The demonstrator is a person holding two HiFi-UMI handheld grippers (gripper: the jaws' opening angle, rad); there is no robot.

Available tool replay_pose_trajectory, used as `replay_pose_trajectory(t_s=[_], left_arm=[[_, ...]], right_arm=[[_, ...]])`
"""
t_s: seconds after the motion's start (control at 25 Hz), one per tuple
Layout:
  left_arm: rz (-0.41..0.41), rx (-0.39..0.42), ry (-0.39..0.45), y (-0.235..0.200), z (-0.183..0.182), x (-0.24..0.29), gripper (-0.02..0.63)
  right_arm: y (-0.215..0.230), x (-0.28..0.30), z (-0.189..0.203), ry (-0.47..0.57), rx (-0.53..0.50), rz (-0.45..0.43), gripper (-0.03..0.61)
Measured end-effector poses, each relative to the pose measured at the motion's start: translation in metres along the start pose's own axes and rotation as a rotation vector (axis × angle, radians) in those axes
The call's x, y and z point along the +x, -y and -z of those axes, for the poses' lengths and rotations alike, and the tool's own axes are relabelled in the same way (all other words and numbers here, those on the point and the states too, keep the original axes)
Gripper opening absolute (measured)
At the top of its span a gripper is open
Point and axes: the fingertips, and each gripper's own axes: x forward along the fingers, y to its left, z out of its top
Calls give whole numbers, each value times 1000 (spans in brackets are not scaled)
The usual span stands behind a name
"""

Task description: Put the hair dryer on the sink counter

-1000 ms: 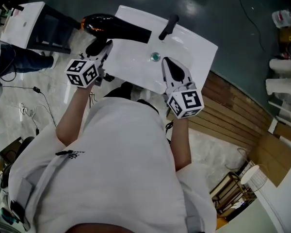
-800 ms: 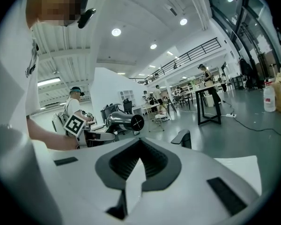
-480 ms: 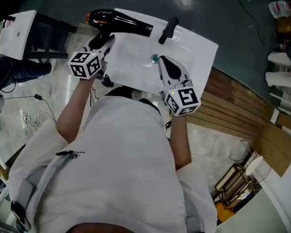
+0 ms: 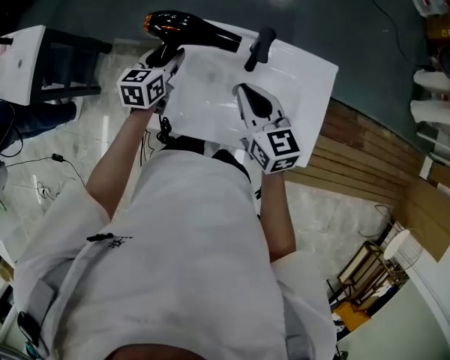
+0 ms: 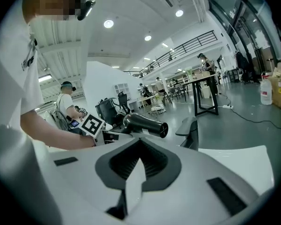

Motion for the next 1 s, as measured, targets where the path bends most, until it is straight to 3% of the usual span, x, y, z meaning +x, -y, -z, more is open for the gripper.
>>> replay_pose_trajectory(t_s=[1.0], left_arm=[[-14, -61, -171, -42, 44, 79, 179]], right_arm=[[13, 20, 22, -69, 37, 67, 8]])
